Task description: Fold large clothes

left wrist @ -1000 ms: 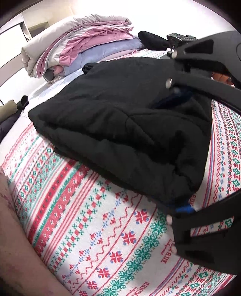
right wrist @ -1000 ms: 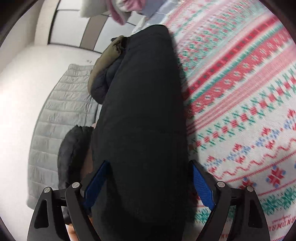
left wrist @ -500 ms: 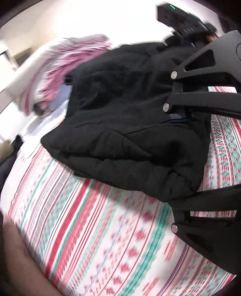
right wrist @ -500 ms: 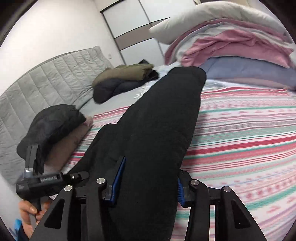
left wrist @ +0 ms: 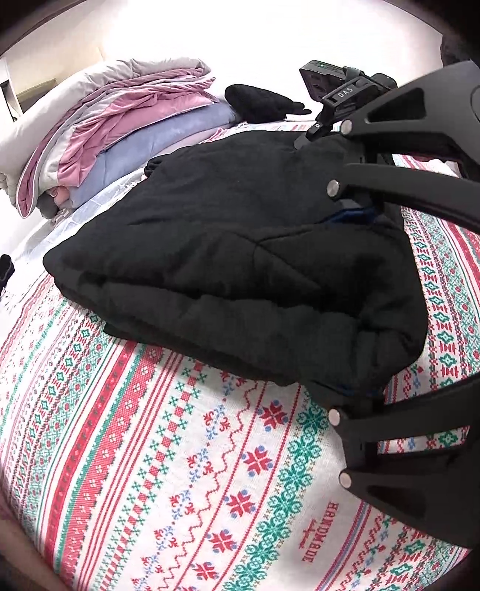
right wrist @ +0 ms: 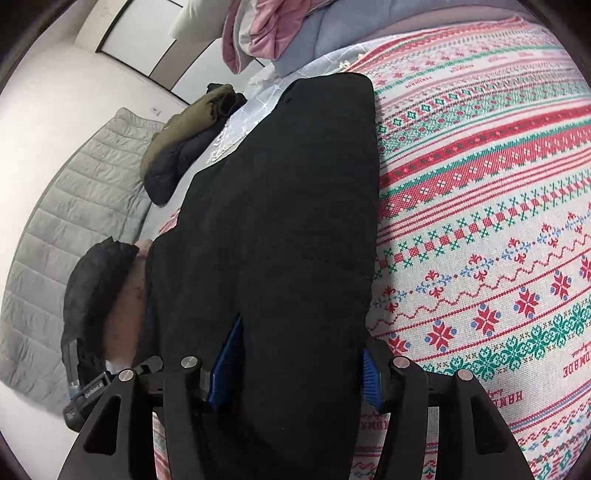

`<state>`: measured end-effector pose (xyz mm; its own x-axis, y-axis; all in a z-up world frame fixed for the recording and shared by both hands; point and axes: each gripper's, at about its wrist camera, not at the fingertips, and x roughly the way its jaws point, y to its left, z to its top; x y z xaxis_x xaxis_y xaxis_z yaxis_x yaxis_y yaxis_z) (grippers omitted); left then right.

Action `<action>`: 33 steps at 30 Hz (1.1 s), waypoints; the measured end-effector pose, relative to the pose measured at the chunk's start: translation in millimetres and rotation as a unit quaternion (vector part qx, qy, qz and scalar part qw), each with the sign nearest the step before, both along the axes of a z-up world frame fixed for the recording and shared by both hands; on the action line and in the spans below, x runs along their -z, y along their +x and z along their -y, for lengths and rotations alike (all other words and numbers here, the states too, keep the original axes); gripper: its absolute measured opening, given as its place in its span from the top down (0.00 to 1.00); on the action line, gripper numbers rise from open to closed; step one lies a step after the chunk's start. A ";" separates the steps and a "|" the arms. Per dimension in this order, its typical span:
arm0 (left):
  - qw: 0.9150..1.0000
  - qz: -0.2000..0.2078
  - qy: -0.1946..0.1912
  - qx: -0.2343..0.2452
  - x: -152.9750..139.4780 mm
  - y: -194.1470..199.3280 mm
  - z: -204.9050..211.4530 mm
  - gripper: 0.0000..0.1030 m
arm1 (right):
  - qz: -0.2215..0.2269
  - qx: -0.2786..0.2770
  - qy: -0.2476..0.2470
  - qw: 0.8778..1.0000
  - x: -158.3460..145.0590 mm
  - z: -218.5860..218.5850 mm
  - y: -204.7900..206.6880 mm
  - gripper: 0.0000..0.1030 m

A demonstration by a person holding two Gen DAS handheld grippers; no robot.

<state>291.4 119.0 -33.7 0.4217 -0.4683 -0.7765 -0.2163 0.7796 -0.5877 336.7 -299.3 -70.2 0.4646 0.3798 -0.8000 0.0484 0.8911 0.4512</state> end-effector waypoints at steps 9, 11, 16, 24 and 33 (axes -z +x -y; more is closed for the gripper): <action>1.000 -0.016 -0.023 -0.009 9.1 11.2 3.8 0.24 | -0.011 0.016 0.011 1.000 2.8 2.9 3.4 0.35; 0.999 -0.018 -0.033 -0.010 10.8 11.9 0.5 0.25 | -0.011 0.017 0.014 1.000 1.6 2.4 -0.9 0.33; 1.000 0.002 -0.017 -0.010 0.1 8.2 7.1 0.45 | 0.007 0.013 -0.012 1.000 -2.9 -11.9 4.3 0.38; 0.996 0.087 -0.007 0.008 -35.6 -2.7 30.7 0.60 | 0.121 -0.024 -0.175 0.977 -63.9 -68.0 -20.5 0.60; 0.975 0.179 -0.034 0.127 -81.1 -0.9 196.2 0.60 | 0.197 -0.022 -0.286 0.937 -151.6 13.7 -68.6 0.61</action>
<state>290.5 -77.2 47.4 0.5235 -0.6383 -0.5644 0.2080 0.7380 -0.6419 268.1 -313.1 81.5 0.7609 -0.0332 -0.6480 -0.0641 0.9900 -0.1260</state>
